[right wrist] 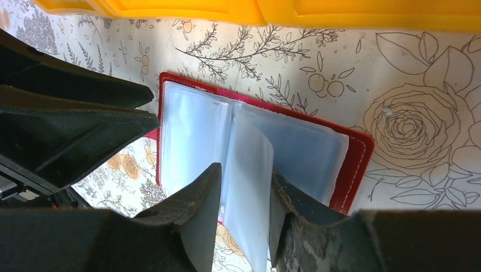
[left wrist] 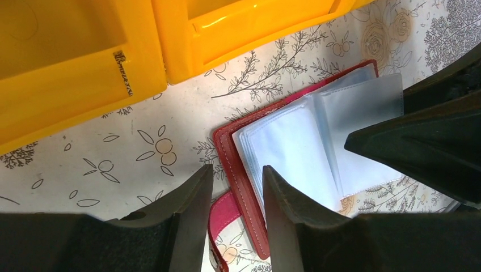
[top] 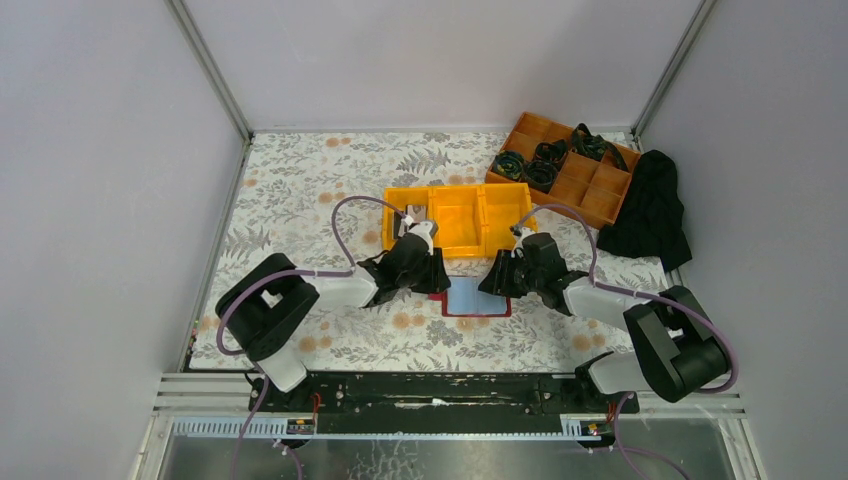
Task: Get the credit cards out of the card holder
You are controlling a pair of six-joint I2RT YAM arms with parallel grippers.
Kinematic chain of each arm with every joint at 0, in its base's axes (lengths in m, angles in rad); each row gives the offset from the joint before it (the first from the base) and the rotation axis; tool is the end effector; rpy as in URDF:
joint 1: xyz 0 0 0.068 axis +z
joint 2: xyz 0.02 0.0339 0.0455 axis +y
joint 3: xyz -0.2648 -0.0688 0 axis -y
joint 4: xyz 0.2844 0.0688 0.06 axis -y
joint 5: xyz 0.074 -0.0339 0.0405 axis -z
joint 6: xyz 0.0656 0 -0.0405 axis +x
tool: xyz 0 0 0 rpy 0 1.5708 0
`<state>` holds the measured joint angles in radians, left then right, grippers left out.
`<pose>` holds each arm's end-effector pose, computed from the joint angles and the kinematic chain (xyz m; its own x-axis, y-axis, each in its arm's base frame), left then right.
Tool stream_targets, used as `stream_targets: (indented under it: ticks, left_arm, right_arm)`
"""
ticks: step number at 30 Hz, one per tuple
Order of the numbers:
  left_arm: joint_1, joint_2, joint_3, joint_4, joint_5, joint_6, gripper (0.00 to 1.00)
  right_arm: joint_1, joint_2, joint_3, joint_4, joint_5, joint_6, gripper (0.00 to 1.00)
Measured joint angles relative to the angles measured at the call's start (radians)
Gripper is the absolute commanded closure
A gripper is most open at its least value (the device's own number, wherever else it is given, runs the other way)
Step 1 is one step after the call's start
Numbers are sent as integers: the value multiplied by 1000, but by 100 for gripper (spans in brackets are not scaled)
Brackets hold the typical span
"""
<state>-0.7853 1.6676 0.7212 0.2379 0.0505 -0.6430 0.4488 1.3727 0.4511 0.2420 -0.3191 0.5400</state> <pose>0.2568 -0.2615 0.0906 -0.8079 -0.0390 -0.5880 0.3109 0.8194 -0.4816 0.2556 0.1459 0.0972 -0.8105 0.1515 -0.5658 -0.2508 0.7831 0.5690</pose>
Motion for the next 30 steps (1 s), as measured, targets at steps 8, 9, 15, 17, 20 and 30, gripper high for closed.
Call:
stream_targets:
  ticks: [8, 9, 15, 17, 20, 30]
  left_arm:
    - [0, 21, 0, 21, 53, -13, 58]
    - [0, 23, 0, 23, 59, -15, 58]
    - [0, 32, 0, 42, 82, -22, 58]
    - [0, 38, 0, 54, 91, -26, 58]
    - [-1, 42, 1, 62, 104, -34, 58]
    - [-9, 11, 15, -18, 53, -20, 58]
  right_arm:
    - [0, 8, 0, 11, -8, 0, 60]
    - [0, 10, 0, 12, -8, 0, 60]
    - [0, 17, 0, 25, -12, 0, 60]
    - [0, 19, 0, 28, -13, 0, 60]
    - [0, 21, 0, 29, -13, 0, 60]
    - [0, 34, 0, 41, -16, 0, 60]
